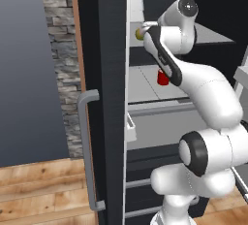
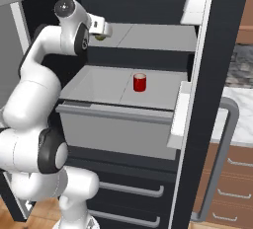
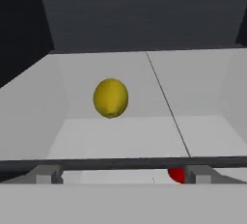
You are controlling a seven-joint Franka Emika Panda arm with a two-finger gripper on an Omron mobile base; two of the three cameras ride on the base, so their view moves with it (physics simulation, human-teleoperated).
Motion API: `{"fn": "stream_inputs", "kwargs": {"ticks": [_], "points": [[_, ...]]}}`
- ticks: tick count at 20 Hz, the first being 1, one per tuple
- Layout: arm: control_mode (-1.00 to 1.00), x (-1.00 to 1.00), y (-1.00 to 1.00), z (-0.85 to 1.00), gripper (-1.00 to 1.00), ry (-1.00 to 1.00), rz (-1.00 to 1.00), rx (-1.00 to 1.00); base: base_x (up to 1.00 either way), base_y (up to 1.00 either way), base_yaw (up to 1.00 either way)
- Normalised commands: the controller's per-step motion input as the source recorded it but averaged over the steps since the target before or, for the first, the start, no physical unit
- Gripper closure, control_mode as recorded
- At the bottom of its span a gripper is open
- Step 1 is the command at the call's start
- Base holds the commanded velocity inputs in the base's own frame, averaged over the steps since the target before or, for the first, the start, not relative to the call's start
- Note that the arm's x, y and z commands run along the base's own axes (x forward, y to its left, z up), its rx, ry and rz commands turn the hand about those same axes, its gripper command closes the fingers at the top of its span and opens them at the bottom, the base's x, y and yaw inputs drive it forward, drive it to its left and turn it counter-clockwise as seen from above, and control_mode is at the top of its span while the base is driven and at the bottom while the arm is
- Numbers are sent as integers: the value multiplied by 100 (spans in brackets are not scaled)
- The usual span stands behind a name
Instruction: Pick lemon from the fridge and place it on the plate on the counter.
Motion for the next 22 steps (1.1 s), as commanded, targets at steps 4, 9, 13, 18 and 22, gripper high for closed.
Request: {"fn": "stream_inputs", "kwargs": {"ticks": [4,9,13,18,22], "points": [[-100,60,9,-2,-100,0,4,0,0,0,0],[-100,58,0,0,-100,0,0,-3,0,0,0],[-100,67,0,-5,-100,5,0,-2,0,0,0],[-100,61,0,-9,-100,6,0,0,0,0,0],[-100,49,0,0,-100,6,0,0,0,0,0]]}}
